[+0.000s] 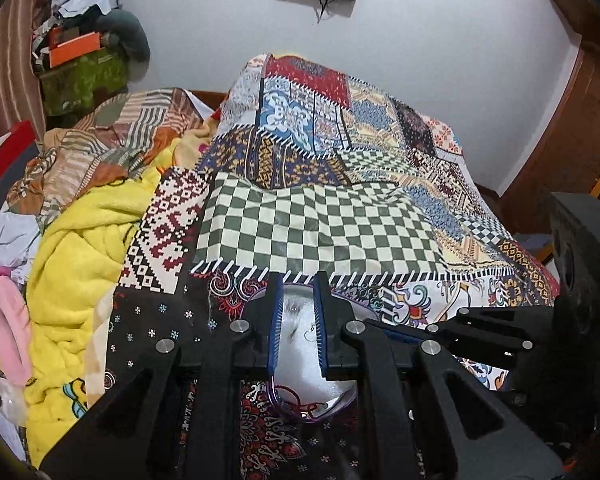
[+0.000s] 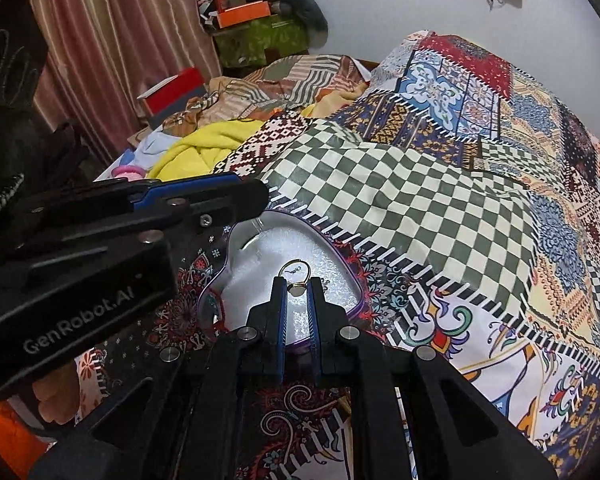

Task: Organize jewelry
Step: 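Carry both rings over the purple heart tin and open both tools to drop them, then move both open tools back over the remaining jewelry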

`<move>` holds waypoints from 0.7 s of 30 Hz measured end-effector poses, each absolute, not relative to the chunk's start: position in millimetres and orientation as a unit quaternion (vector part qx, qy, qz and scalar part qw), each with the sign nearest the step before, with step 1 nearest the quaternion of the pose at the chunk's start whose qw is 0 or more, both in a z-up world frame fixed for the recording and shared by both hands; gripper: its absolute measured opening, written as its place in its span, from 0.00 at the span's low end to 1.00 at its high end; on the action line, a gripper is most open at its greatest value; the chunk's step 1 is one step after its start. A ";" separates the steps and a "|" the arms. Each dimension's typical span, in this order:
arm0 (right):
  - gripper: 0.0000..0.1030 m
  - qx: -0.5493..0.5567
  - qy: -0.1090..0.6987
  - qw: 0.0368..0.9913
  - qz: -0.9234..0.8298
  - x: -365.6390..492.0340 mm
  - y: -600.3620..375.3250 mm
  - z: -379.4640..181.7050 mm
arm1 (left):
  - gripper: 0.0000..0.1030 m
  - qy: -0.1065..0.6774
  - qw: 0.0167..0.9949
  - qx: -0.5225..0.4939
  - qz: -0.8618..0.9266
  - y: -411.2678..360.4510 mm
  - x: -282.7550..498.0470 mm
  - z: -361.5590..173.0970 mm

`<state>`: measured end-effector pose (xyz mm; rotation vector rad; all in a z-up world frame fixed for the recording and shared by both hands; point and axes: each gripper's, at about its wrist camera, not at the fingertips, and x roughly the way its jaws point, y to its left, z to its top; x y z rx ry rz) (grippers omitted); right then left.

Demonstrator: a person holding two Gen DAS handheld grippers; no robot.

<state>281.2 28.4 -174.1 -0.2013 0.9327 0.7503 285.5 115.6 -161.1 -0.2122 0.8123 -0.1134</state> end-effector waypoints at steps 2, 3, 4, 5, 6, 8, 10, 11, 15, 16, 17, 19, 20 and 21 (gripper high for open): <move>0.09 -0.099 0.444 0.817 0.355 283.7 30.7 -178.5 | 0.12 0.399 0.909 -0.103 -0.053 116.5 286.1 -163.2; 0.09 -0.100 0.450 0.813 0.355 284.7 31.5 -180.5 | 0.12 0.401 0.909 -0.103 -0.052 117.0 286.4 -163.3; 0.09 -0.099 0.458 0.808 0.357 286.2 31.7 -182.6 | 0.12 0.401 0.909 -0.103 -0.050 117.4 286.4 -162.8; 0.09 -0.098 0.464 0.804 0.358 286.9 31.6 -183.8 | 0.12 0.401 0.909 -0.103 -0.048 118.3 286.2 -161.5; 0.10 -0.096 0.468 0.802 0.359 287.1 31.0 -184.4 | 0.12 0.399 0.910 -0.103 -0.047 119.0 285.2 -159.7; 0.10 -0.097 0.466 0.804 0.356 285.3 28.2 -181.7 | 0.12 0.395 0.912 -0.102 -0.044 120.1 282.8 -154.8; 0.10 -0.098 0.460 0.809 0.352 282.4 24.4 -175.9 | 0.12 0.389 0.915 -0.100 -0.040 120.9 279.1 -149.5; 0.10 -0.099 0.455 0.813 0.350 280.0 21.9 -171.1 | 0.12 0.386 0.916 -0.100 -0.039 121.0 276.5 -146.9; 0.10 -0.100 0.432 0.831 0.335 271.4 9.5 -150.4 | 0.12 0.376 0.921 -0.094 -0.036 118.7 266.0 -135.7; 0.10 -0.099 0.426 0.837 0.330 269.3 4.6 -143.7 | 0.12 0.374 0.922 -0.092 -0.036 117.4 262.4 -132.4; 0.10 -0.097 0.420 0.841 0.327 267.4 0.3 -137.8 | 0.12 0.372 0.923 -0.090 -0.036 115.9 259.6 -129.9; 0.11 -0.093 0.409 0.850 0.318 263.3 -10.3 -124.7 | 0.12 0.365 0.927 -0.082 -0.034 112.4 251.2 -122.9; 0.11 -0.090 0.403 0.855 0.315 260.4 -15.5 -117.8 | 0.12 0.363 0.928 -0.079 -0.034 110.8 247.5 -119.7; 0.11 -0.088 0.398 0.858 0.312 258.2 -19.0 -112.7 | 0.12 0.359 0.930 -0.076 -0.033 108.8 243.0 -115.6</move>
